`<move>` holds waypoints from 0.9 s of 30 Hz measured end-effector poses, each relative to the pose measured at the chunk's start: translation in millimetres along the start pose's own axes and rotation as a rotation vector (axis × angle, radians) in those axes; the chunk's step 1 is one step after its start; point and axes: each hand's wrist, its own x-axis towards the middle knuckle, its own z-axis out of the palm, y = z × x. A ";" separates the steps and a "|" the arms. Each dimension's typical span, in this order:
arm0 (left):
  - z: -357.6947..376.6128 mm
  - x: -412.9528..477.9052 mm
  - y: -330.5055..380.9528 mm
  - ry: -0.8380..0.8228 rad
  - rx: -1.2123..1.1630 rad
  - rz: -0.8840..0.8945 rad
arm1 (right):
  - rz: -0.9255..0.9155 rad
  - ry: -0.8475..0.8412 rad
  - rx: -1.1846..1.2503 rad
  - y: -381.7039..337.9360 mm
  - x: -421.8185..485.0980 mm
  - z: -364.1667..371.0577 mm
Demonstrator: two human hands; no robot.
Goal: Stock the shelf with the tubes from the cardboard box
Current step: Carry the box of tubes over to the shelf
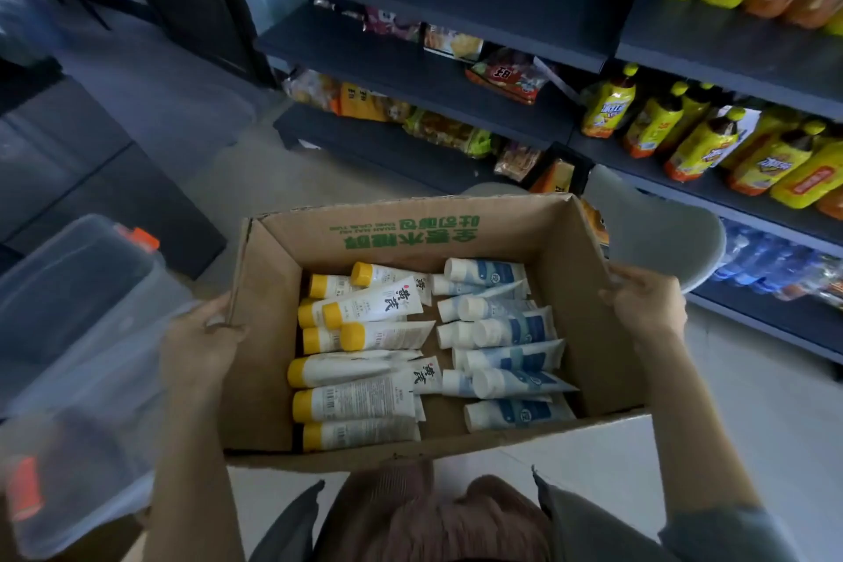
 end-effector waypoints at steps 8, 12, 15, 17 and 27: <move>41.9 155.4 76.6 -0.097 0.015 0.000 | 0.147 0.089 0.065 -66.8 47.6 57.2; 72.0 206.8 112.7 -0.079 0.086 0.055 | 0.210 0.138 0.102 -85.0 73.9 77.9; 104.1 238.1 136.7 -0.118 0.120 0.074 | 0.253 0.168 0.104 -93.4 101.2 90.6; 128.9 256.2 153.2 -0.136 0.145 0.081 | 0.292 0.187 0.114 -95.7 123.7 96.8; 258.7 326.3 199.2 -0.328 0.191 0.091 | 0.426 0.321 0.141 -88.1 214.7 118.3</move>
